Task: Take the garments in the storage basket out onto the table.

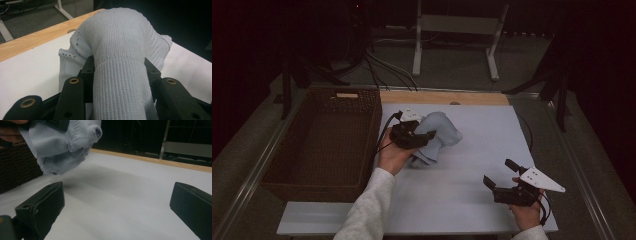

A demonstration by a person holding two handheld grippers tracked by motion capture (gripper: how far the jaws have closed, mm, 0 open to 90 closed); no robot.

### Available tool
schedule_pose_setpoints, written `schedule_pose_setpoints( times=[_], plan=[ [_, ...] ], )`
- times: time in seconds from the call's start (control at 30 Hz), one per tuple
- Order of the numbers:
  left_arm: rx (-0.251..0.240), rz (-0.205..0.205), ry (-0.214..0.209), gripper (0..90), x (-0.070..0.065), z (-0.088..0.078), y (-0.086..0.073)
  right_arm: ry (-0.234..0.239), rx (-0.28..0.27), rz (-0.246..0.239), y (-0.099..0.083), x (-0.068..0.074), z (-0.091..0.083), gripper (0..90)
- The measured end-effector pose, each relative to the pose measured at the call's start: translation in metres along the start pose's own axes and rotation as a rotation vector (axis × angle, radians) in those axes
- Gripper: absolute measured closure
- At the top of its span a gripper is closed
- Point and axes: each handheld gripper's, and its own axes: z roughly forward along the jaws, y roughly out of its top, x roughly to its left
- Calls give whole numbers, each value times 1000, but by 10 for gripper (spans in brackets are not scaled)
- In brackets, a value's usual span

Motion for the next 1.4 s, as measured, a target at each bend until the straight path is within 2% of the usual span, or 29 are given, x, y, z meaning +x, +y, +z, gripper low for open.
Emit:
schedule_pose_setpoints(
  times=[0.5,0.77,1.0,1.1,1.4],
  plan=[
    [13,-2,-22,582,-5,21,-6,2,-1,0,0,-1,0,0],
    [29,9,-23,585,-9,31,-11,0,-1,2,0,-1,0,0],
    [42,1,-24,584,-11,40,-15,0,-1,-1,0,-1,0,0],
    [52,-10,-47,584,-12,45,-18,0,0,-1,0,-1,0,0],
    [70,-7,-56,575,-18,53,-21,0,0,-1,0,-1,0,0]
  ],
)
